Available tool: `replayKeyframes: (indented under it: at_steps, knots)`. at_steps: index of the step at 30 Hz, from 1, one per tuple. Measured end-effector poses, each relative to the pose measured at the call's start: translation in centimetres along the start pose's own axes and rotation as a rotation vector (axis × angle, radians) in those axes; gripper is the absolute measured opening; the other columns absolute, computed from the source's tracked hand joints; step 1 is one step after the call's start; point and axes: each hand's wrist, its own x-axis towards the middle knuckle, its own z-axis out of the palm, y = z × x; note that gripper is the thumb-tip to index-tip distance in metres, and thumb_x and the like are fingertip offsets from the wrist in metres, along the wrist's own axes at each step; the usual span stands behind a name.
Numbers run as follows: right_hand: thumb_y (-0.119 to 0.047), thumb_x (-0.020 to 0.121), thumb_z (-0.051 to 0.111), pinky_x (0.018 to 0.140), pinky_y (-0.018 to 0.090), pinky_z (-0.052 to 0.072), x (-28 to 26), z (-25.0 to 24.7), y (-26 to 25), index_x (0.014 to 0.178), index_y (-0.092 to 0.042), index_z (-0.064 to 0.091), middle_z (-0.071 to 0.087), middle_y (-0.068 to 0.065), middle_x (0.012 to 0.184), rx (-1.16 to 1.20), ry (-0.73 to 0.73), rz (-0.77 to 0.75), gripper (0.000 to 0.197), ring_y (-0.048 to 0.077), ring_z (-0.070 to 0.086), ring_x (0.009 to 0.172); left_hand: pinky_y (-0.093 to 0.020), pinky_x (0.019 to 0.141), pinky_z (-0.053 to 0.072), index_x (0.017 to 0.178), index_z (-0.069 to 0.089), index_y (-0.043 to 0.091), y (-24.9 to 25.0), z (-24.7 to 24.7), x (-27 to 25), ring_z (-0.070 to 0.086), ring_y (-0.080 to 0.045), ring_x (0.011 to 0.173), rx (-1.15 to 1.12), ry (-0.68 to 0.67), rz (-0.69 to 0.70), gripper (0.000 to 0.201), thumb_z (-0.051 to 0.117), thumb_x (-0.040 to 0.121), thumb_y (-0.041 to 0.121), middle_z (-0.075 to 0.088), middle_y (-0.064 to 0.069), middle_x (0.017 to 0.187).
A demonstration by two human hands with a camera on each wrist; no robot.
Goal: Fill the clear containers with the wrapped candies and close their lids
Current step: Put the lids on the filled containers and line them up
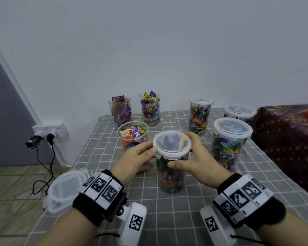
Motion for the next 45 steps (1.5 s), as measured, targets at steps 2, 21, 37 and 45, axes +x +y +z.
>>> replayKeyframes:
  at_steps: [2, 21, 37, 45]
  knots:
    - [-0.019, 0.069, 0.083, 0.083, 0.0, 0.037, 0.0, 0.0, 0.0, 0.123, -0.031, 0.03, 0.051, -0.024, 0.114, -0.003, 0.0, 0.005, 0.076, -0.021, 0.048, 0.102, -0.035, 0.094, 0.048, 0.109, 0.06, 0.034, -0.2, -0.1, 0.2, 0.06, -0.003, 0.097, 0.006, -0.003, 0.013, 0.022, 0.05, 0.091, 0.025, 0.065, 0.013, 0.106]
    - [-0.029, 0.069, 0.082, 0.093, 0.015, 0.041, -0.2, 0.2, 0.5, 0.123, -0.039, 0.027, 0.051, -0.027, 0.116, -0.041, 0.013, 0.031, 0.078, -0.014, 0.048, 0.109, -0.018, 0.083, 0.05, 0.112, 0.056, 0.038, -2.9, 0.3, 0.8, 0.062, 0.002, 0.099, 0.055, 0.077, 0.253, 0.036, 0.059, 0.076, 0.036, 0.067, 0.016, 0.108]
    - [-0.023, 0.072, 0.081, 0.088, 0.025, 0.037, 6.2, 0.0, 2.3, 0.13, -0.01, 0.033, 0.053, 0.008, 0.127, -0.202, 0.355, 0.079, 0.076, 0.025, 0.052, 0.115, -0.017, 0.101, 0.035, 0.147, 0.021, 0.03, -0.7, -3.9, 1.6, 0.037, -0.001, 0.122, 0.246, 0.519, 0.243, 0.111, 0.084, 0.057, 0.048, 0.035, 0.021, 0.129]
    - [-0.021, 0.072, 0.08, 0.099, 0.038, 0.038, 10.0, -1.5, 4.1, 0.133, -0.007, 0.028, 0.05, 0.015, 0.134, -0.182, 0.599, 0.206, 0.081, 0.032, 0.049, 0.122, -0.04, 0.104, 0.041, 0.143, 0.026, 0.032, -2.2, -3.5, 3.2, 0.048, -0.011, 0.116, 0.214, 0.545, 0.092, 0.095, 0.082, 0.066, 0.034, 0.047, 0.013, 0.124]
